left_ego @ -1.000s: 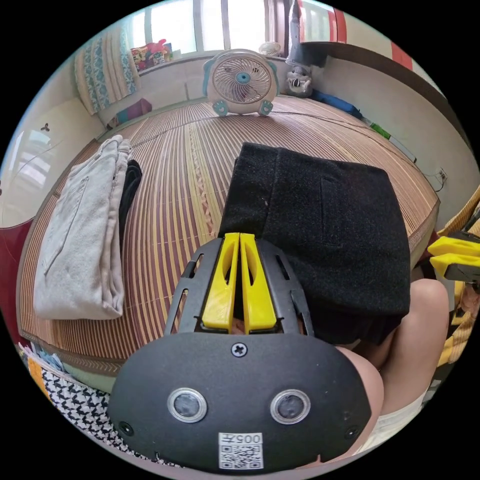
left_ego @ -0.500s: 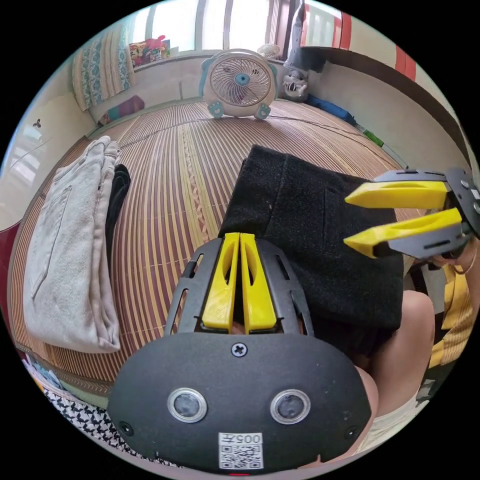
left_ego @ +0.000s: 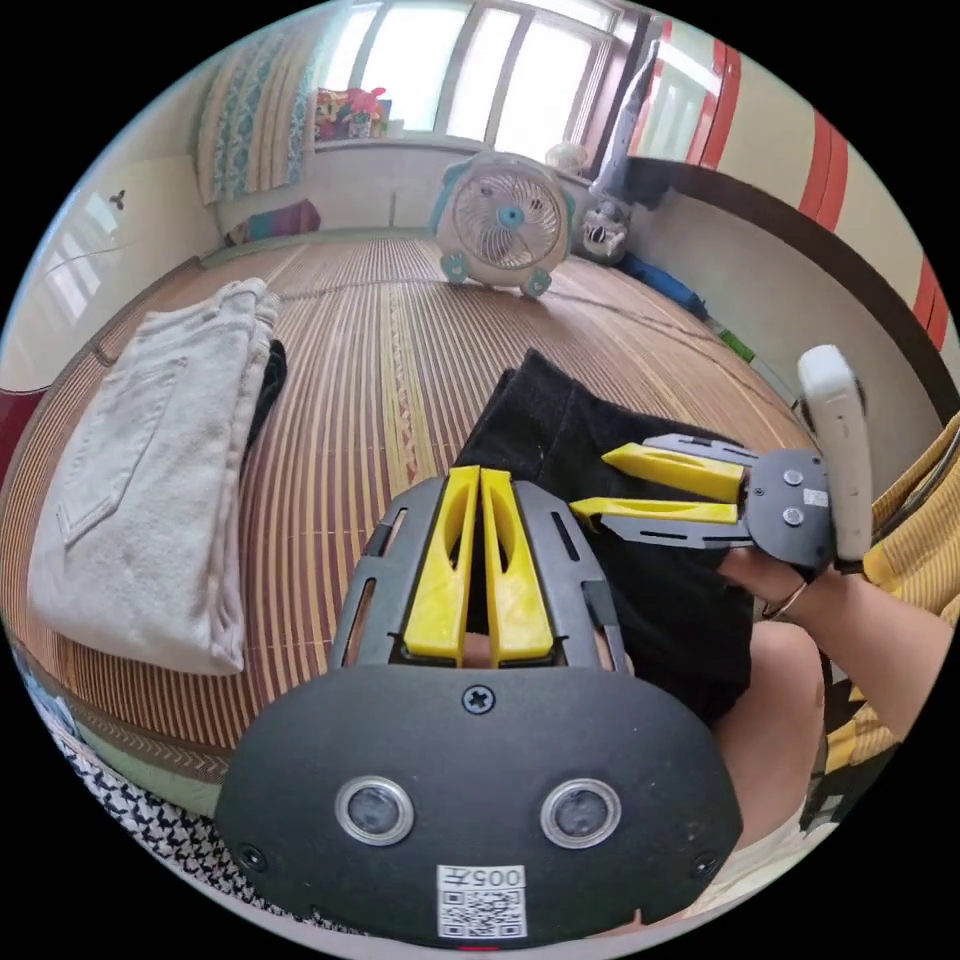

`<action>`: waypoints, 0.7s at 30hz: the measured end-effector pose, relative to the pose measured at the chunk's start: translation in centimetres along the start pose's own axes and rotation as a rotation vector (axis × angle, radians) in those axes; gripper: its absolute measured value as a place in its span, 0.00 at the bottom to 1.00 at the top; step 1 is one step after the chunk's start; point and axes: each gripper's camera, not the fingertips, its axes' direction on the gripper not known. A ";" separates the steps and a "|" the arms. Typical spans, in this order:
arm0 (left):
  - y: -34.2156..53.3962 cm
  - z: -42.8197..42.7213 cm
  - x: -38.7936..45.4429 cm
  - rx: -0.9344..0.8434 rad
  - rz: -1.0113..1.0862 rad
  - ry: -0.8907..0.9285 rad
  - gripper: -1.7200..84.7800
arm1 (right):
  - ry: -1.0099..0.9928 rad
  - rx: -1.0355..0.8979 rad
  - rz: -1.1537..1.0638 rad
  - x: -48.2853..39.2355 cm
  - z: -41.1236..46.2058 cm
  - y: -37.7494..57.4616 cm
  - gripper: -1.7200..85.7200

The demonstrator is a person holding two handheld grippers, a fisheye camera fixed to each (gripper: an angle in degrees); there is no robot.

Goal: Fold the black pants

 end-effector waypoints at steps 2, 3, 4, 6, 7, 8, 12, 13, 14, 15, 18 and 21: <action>0.8 -1.6 -0.2 0.079 -0.001 -0.058 0.03 | 0.007 -0.003 0.019 0.3 0.1 -0.1 0.13; 1.1 -1.9 -0.4 0.066 0.004 -0.099 0.05 | 0.017 -0.007 0.041 0.7 0.2 -0.2 0.13; 1.2 -1.8 -0.6 0.045 0.004 -0.119 0.05 | 0.028 -0.015 0.069 1.3 0.4 -0.4 0.13; 1.8 -0.6 -1.1 -0.073 0.016 -0.170 0.07 | 0.059 -0.034 0.101 2.4 0.6 -0.6 0.13; 2.1 -0.3 -1.3 -0.096 0.018 -0.176 0.07 | 0.081 -0.046 0.123 3.4 0.7 -0.6 0.13; 2.6 0.2 -1.5 -0.125 0.012 -0.189 0.07 | 0.087 -0.052 0.137 4.0 0.8 -0.5 0.13; 4.8 0.8 -1.6 -0.106 0.010 -0.212 0.07 | 0.126 -0.094 0.287 10.3 1.1 1.4 0.13; 5.0 0.8 -1.6 -0.102 0.009 -0.214 0.07 | 0.156 -0.104 0.314 12.1 1.1 2.3 0.13; 5.3 0.7 -1.4 -0.098 0.008 -0.218 0.06 | 0.167 -0.108 0.326 13.1 1.0 2.9 0.13; 5.6 0.7 -1.3 -0.095 0.007 -0.223 0.06 | 0.176 -0.117 0.365 15.3 1.0 4.1 0.13; 6.0 0.7 -1.0 -0.090 0.014 -0.236 0.05 | 0.202 -0.125 0.452 20.7 0.7 7.3 0.14; 6.3 0.7 -0.8 -0.095 0.023 -0.252 0.04 | 0.247 -0.131 0.504 25.3 0.2 10.2 0.14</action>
